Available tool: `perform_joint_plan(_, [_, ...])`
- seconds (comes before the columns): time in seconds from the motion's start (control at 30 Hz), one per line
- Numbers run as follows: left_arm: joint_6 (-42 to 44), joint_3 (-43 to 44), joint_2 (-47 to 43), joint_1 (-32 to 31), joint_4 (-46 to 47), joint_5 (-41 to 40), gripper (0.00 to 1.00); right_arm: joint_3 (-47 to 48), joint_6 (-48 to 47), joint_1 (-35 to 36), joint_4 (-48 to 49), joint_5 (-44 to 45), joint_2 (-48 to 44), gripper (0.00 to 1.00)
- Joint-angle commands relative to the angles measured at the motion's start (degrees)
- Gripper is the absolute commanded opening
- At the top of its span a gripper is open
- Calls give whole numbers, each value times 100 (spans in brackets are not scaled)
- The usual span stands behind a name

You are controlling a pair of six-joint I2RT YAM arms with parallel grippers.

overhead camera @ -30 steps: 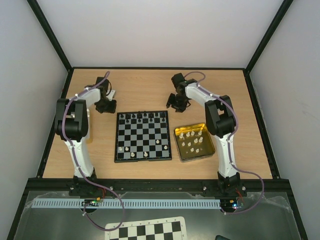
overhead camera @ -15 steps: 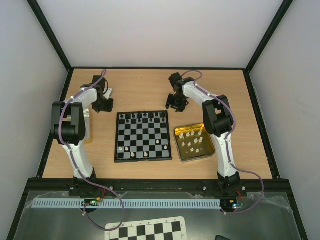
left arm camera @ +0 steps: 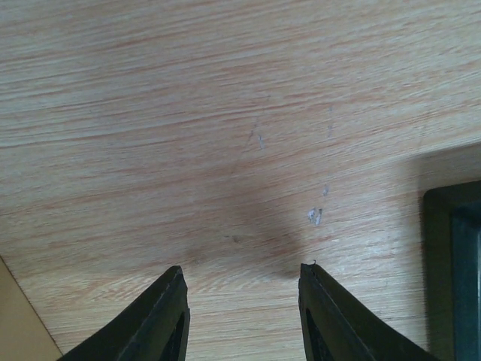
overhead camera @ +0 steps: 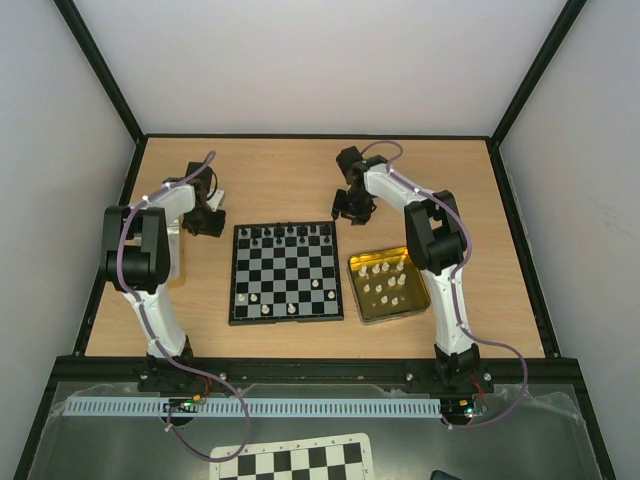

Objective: Set up the chess pieces on the board
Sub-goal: Move the chessboard to the center of the board.

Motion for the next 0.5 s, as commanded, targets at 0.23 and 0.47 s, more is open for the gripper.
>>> perform_joint_plan(0.23, [26, -136, -174, -326, -87, -229, 42, -573, -31, 127, -486, 100, 98, 52])
perform_joint_plan(0.47, [-66, -241, -144, -571, -159, -116, 43, -759, -196, 127, -456, 143, -49, 52])
